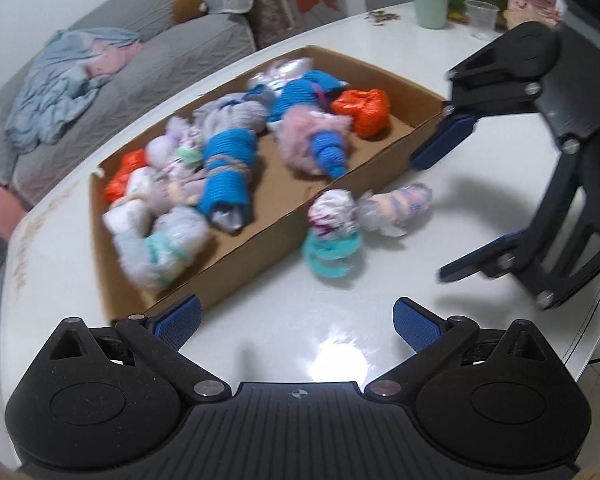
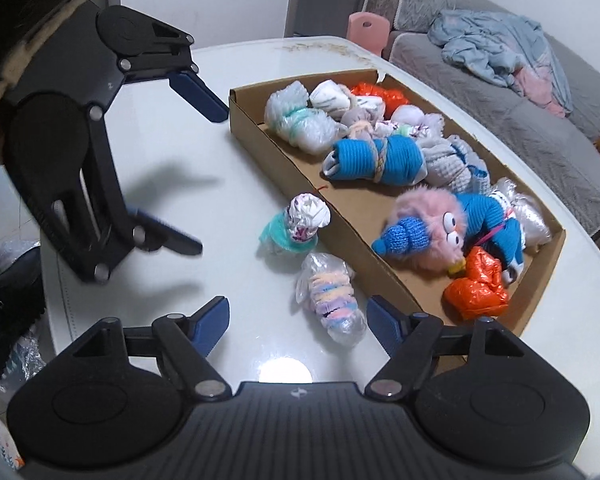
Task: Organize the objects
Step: 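Grasp the clear pastel-yarn bundle with right gripper while left reaches toward the teal-and-white bundle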
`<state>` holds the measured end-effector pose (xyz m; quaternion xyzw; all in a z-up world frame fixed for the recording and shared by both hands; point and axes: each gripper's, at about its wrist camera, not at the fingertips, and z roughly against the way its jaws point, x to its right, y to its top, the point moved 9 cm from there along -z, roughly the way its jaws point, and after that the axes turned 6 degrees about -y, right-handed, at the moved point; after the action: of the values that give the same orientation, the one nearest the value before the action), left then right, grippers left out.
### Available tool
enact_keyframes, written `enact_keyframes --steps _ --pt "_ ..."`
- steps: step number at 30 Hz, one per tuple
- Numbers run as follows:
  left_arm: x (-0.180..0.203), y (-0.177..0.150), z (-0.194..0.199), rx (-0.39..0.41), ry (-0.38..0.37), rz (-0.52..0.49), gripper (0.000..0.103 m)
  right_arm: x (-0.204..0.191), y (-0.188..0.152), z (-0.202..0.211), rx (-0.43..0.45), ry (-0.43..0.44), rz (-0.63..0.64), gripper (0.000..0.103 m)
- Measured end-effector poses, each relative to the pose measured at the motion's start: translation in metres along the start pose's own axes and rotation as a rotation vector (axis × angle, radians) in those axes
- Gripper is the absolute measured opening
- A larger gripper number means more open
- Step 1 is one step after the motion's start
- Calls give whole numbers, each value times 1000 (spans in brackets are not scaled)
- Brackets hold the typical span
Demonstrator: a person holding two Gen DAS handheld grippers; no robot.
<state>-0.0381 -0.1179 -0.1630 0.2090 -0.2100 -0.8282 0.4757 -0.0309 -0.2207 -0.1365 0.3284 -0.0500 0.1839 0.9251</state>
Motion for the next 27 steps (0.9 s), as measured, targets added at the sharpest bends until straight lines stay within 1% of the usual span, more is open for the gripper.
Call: enact_keyframes --steps 4,8,10,12,13,16,18,20,23,27 --pt "4 4 -10 17 -25 4 102 1 -1 -9 15 0 22 69" --pt "-2 7 -14 21 -35 35 102 6 -1 -18 17 9 19 58" --pt "-6 6 -14 25 -38 55 102 8 0 -22 17 27 10 56" --pt "-8 4 -17 26 -57 75 102 7 -2 -27 0 35 20 52" --pt "-8 3 -19 28 -64 80 102 7 -4 -29 -5 38 23 52" --pt "-5 2 -28 29 -85 76 101 7 -6 -27 -5 63 9 47" --pt "-1 2 -34 42 -110 74 101 5 -8 -24 -7 90 8 38" --pt "4 5 -40 60 -140 82 101 4 -11 -22 -10 103 8 36" --pt "12 8 -50 75 -174 78 99 6 -15 -18 -19 122 3 27" --pt "23 14 -57 119 -218 58 100 15 -28 -10 -40 124 0 27"
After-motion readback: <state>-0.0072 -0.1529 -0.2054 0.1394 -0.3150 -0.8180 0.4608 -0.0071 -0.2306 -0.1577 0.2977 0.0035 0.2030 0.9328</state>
